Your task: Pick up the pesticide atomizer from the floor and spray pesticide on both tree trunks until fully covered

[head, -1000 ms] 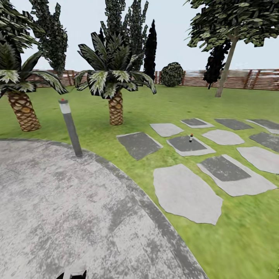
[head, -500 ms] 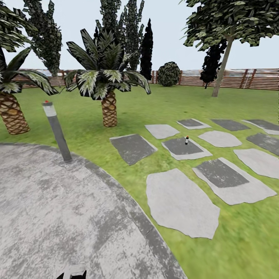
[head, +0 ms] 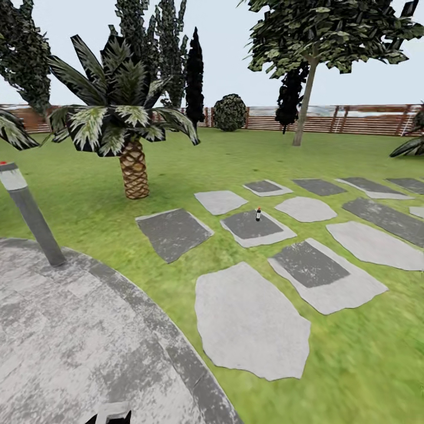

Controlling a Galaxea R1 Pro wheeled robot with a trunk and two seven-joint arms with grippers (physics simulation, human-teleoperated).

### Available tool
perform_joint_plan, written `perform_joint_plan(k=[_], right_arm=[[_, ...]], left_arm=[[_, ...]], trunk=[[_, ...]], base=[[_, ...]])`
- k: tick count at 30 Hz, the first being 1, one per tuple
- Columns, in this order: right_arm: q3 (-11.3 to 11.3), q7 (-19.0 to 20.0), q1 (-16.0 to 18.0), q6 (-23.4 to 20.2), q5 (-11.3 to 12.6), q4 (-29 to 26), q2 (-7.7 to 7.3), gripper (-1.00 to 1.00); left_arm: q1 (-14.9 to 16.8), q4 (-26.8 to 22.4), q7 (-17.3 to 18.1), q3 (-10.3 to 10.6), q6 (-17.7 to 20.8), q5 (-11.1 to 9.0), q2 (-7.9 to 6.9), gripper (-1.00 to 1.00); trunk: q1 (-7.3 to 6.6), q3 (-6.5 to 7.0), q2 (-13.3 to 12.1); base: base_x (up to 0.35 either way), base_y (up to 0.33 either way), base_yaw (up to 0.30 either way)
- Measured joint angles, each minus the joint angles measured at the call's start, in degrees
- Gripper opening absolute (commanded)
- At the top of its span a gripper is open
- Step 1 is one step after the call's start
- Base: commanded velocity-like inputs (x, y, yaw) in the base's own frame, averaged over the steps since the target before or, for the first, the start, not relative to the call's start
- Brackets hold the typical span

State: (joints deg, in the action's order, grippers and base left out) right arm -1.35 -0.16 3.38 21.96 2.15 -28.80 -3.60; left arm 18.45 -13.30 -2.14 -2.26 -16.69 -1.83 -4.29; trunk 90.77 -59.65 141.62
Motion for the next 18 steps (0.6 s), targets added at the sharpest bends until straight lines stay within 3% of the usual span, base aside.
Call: perform_joint_plan(k=[14, 18], right_arm=[[0.07, 0.00, -0.01, 0.00, 0.00, 0.06, 0.00, 1.00], [0.13, -0.01, 0.02, 0.05, -0.01, 0.05, 0.00, 1.00]], left_arm=[[0.00, 0.00, 0.00, -0.02, 0.00, -0.01, -0.02, 1.00], [-0.01, -0.02, 0.00, -0.01, 0.00, -0.01, -0.03, 1.00]], trunk=[[0.00, 0.00, 0.00], [0.00, 0.00, 0.00]], base=[[0.338, -0.021, -0.264], [0.338, 0.000, -0.087]])
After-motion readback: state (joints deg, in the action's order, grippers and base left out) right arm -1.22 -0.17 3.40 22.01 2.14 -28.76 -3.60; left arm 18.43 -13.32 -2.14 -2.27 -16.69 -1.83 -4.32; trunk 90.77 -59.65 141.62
